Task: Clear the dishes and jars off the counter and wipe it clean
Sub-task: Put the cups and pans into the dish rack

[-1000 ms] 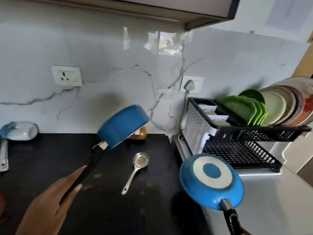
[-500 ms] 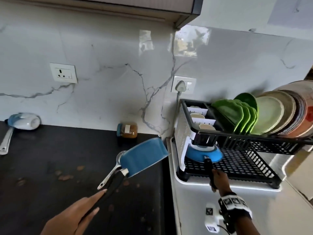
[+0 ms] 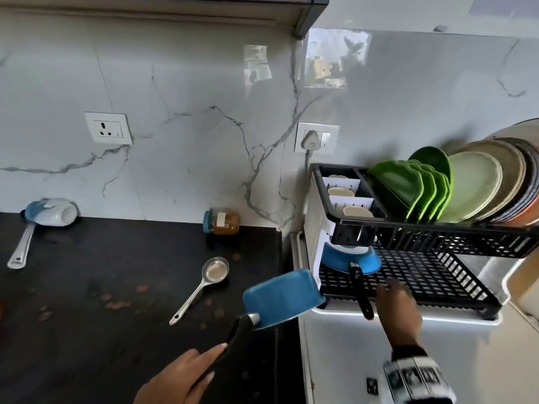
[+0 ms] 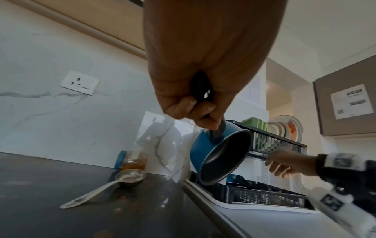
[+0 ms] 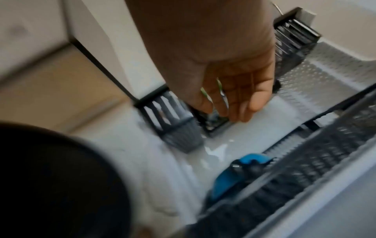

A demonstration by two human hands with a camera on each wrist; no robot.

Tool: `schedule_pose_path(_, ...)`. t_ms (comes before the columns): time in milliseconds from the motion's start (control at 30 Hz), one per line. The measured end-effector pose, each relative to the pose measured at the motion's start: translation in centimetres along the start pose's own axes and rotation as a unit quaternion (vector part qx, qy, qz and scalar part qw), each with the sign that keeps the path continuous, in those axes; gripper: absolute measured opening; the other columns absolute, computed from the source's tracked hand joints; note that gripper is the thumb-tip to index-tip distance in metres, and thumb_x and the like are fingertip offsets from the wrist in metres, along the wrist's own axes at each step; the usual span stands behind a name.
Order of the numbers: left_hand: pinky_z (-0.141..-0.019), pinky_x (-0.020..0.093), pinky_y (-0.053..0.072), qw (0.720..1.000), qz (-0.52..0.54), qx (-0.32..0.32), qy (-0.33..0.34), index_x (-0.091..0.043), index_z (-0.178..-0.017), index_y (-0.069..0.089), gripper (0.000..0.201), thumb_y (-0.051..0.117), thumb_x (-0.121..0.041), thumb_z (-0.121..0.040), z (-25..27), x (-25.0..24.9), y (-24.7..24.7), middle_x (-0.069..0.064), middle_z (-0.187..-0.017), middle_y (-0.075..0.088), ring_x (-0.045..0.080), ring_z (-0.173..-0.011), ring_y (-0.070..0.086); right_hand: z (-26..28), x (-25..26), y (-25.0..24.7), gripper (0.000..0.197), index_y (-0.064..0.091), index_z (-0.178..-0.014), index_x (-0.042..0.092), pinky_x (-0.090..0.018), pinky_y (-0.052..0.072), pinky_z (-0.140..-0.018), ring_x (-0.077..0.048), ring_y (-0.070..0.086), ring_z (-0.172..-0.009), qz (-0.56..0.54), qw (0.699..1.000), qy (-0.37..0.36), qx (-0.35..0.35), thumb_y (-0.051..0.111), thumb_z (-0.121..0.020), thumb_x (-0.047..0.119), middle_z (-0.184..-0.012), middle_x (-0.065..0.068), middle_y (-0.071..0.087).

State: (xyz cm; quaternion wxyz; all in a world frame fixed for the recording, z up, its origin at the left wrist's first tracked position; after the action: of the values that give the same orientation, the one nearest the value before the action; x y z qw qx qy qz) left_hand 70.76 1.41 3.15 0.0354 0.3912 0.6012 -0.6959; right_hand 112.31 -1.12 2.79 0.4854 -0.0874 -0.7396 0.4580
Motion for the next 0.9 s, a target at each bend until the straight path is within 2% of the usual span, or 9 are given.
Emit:
schedule_pose_path(133, -0.046, 0.0, 0.041, 0.993, -0.022, -0.017, 0.112, -0.054, -0.126, 0.039, 0.049, 0.044, -0.045, -0.078, -1.8, -4.2, 1.7, -0.02, -0.082, 0.04, -0.012, -0.059, 0.047, 9.1, 1.4, 0.5, 0.027, 0.062, -0.067, 0.001, -0.029, 0.048, -0.044, -0.021, 0.062, -0.046, -0.224, 0.956, 0.021, 0.189, 0.049, -0.091, -0.003, -0.052, -0.011, 0.065)
schedule_pose_path(233, -0.042, 0.004, 0.039, 0.982, -0.063, -0.043, 0.172, -0.042, -0.122, 0.044, 0.048, 0.044, -0.042, -0.074, -3.5, -8.6, 3.3, -0.016, -0.079, 0.04, -0.009, -0.056, 0.046, 15.2, 2.5, 2.9, 0.02, 0.066, -0.083, -0.008, -0.031, 0.055, -0.052, -0.03, 0.068, -0.058, -0.386, 0.839, 0.147, 0.356, 0.05, -0.093, -0.001, -0.072, -0.026, 0.069)
schedule_pose_path(400, -0.041, 0.003, 0.011, 0.979, -0.14, -0.026, 0.148, -0.037, -0.099, 0.046, 0.025, 0.034, -0.042, -0.077, -5.8, -16.3, 6.4, -0.022, -0.075, 0.047, -0.009, -0.052, 0.05, 14.8, 3.1, 3.0, 0.012, 0.059, -0.094, -0.005, -0.031, 0.057, -0.049, -0.026, 0.07, -0.057, -0.594, 0.739, 0.2, 0.248, 0.053, -0.083, -0.004, -0.074, -0.021, 0.071)
schedule_pose_path(500, -0.041, 0.01, 0.033, 0.973, -0.137, 0.04, 0.181, -0.039, -0.102, 0.063, 0.04, 0.024, -0.034, -0.095, -6.7, -19.5, 9.4, -0.018, -0.085, 0.061, -0.001, -0.065, 0.058, 13.0, 1.6, 1.8, 0.026, 0.063, -0.087, -0.009, -0.028, 0.056, -0.047, -0.026, 0.07, -0.058, -0.649, 0.714, 0.197, 0.175, 0.064, -0.062, -0.002, -0.077, -0.023, 0.071)
schedule_pose_path(600, -0.035, 0.011, 0.035, 0.939, -0.202, 0.154, 0.232, -0.038, -0.109, 0.063, 0.044, 0.036, -0.046, -0.075, -6.3, -20.8, 12.8, -0.015, -0.082, 0.064, 0.002, -0.055, 0.054, 11.4, -0.7, 1.0, 0.022, 0.072, -0.064, -0.002, -0.03, 0.054, -0.043, -0.026, 0.07, -0.055, -0.672, 0.697, 0.198, 0.156, 0.07, -0.044, 0.004, -0.069, -0.021, 0.07)
schedule_pose_path(667, -0.052, 0.016, 0.036, 0.921, -0.194, 0.217, 0.258, -0.025, -0.134, 0.04, 0.06, 0.04, -0.054, -0.081, -5.9, -20.7, 14.2, -0.007, -0.095, 0.065, 0.01, -0.075, 0.059, 9.8, -2.6, 0.2, 0.017, 0.072, -0.064, 0.004, -0.031, 0.055, -0.042, -0.023, 0.068, -0.051, -0.673, 0.7, 0.199, 0.129, 0.06, -0.07, -0.006, -0.062, -0.018, 0.069)
schedule_pose_path(733, -0.079, 0.028, 0.04, 0.923, -0.176, 0.176, 0.294, -0.027, -0.146, 0.015, 0.066, 0.028, -0.055, -0.087, -6.1, -20.5, 12.9, 0.006, -0.125, 0.053, 0.023, -0.111, 0.049, 7.7, -5.0, -0.5, 0.025, 0.073, -0.056, 0.011, -0.029, 0.053, -0.039, -0.018, 0.064, -0.043, -0.67, 0.704, 0.208, 0.11, 0.059, -0.071, -0.003, -0.054, -0.012, 0.066)
schedule_pose_path(800, -0.1, 0.033, 0.039, 0.946, -0.111, 0.172, 0.25, -0.036, -0.144, 0.023, 0.053, 0.028, -0.05, -0.093, -6.4, -18.8, 10.6, -0.001, -0.135, 0.047, 0.015, -0.123, 0.041, 5.7, -7.3, -1.1, 0.009, 0.07, -0.065, 0.011, -0.024, 0.048, -0.034, -0.012, 0.058, -0.038, -0.659, 0.709, 0.229, 0.1, 0.064, -0.067, 0.004, -0.049, -0.006, 0.062)
schedule_pose_path(900, -0.103, 0.012, 0.033, 0.976, -0.016, 0.105, 0.191, -0.045, -0.129, 0.047, 0.037, 0.035, -0.051, -0.094, -6.7, -14.0, 6.9, -0.024, -0.125, 0.052, -0.018, -0.105, 0.041, 2.0, -11.5, -0.8, 0.019, 0.05, -0.084, 0.011, -0.017, 0.039, -0.031, -0.006, 0.049, -0.035, -0.612, 0.743, 0.257, 0.087, 0.037, -0.097, 0.006, -0.046, -0.001, 0.056)
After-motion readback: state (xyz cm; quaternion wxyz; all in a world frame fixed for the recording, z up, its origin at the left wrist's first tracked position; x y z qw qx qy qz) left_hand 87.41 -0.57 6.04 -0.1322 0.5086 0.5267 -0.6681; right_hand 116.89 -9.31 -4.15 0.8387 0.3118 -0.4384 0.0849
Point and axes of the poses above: each hand's wrist, its own z-axis away from the middle knuckle, its own y-axis out of the palm, x = y × z, the point moved 10 cm from there along -z, towards the middle knuckle
